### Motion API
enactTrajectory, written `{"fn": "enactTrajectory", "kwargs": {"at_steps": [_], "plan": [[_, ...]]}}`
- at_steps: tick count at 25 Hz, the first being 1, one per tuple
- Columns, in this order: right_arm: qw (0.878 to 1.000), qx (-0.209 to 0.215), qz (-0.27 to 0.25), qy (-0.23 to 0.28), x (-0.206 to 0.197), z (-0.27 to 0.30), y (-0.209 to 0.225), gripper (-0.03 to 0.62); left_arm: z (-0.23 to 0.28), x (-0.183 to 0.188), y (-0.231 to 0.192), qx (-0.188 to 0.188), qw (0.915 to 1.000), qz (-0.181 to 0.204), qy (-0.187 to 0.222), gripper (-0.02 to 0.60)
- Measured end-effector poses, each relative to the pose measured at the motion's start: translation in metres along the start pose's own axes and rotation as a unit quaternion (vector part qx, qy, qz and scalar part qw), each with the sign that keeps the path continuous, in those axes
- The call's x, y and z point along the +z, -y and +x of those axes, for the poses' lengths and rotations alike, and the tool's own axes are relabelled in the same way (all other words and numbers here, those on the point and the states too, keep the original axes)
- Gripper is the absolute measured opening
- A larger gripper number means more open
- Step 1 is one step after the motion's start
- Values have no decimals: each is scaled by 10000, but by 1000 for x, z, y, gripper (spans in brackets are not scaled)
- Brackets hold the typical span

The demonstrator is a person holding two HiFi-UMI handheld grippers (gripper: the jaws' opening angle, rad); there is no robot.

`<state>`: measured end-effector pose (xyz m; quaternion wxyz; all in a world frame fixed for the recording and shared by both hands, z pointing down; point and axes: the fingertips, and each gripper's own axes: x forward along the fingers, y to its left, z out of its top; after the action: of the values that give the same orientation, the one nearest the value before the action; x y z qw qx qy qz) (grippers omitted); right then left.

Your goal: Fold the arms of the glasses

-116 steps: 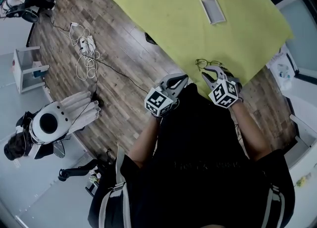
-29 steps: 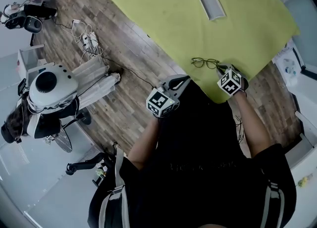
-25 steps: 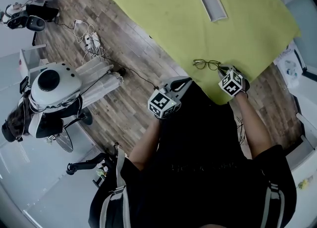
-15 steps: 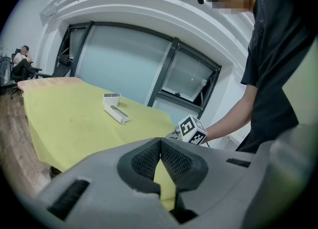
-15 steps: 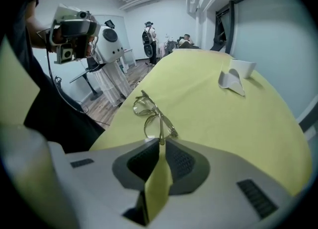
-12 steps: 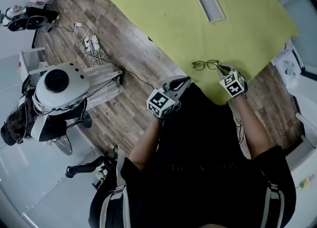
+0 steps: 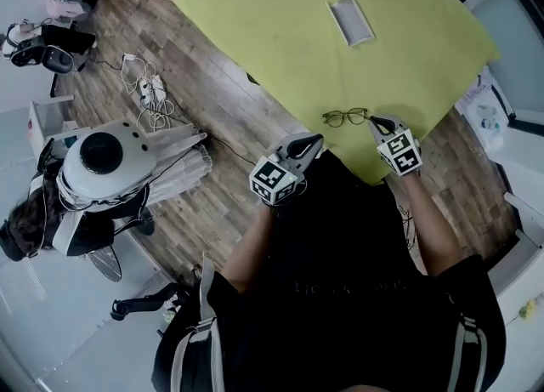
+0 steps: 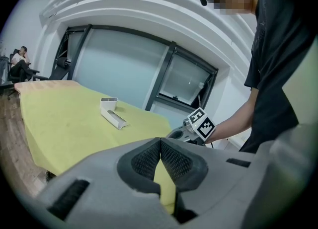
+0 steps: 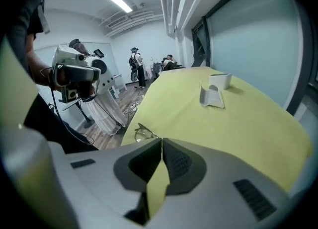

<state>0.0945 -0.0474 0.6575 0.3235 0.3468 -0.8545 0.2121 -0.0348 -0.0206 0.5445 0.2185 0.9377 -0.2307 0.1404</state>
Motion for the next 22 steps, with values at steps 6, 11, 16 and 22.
{"fn": "enactTrajectory", "kwargs": {"at_steps": [6, 11, 16, 22], "plan": [[9978, 155, -4, 651, 36, -28, -18, 28, -3, 3, 1, -18, 9999, 77, 107, 18], [9915, 122, -76, 1293, 70, -59, -29, 28, -2, 18, 7, -94, 9995, 178, 262, 18], [9847, 123, -188, 1730, 100, -93, -39, 27, 2, 39, 14, -231, 9980, 399, 442, 18], [9743, 55, -275, 2236, 129, -127, -52, 26, -1, 66, 22, -367, 9953, 600, 659, 18]]}}
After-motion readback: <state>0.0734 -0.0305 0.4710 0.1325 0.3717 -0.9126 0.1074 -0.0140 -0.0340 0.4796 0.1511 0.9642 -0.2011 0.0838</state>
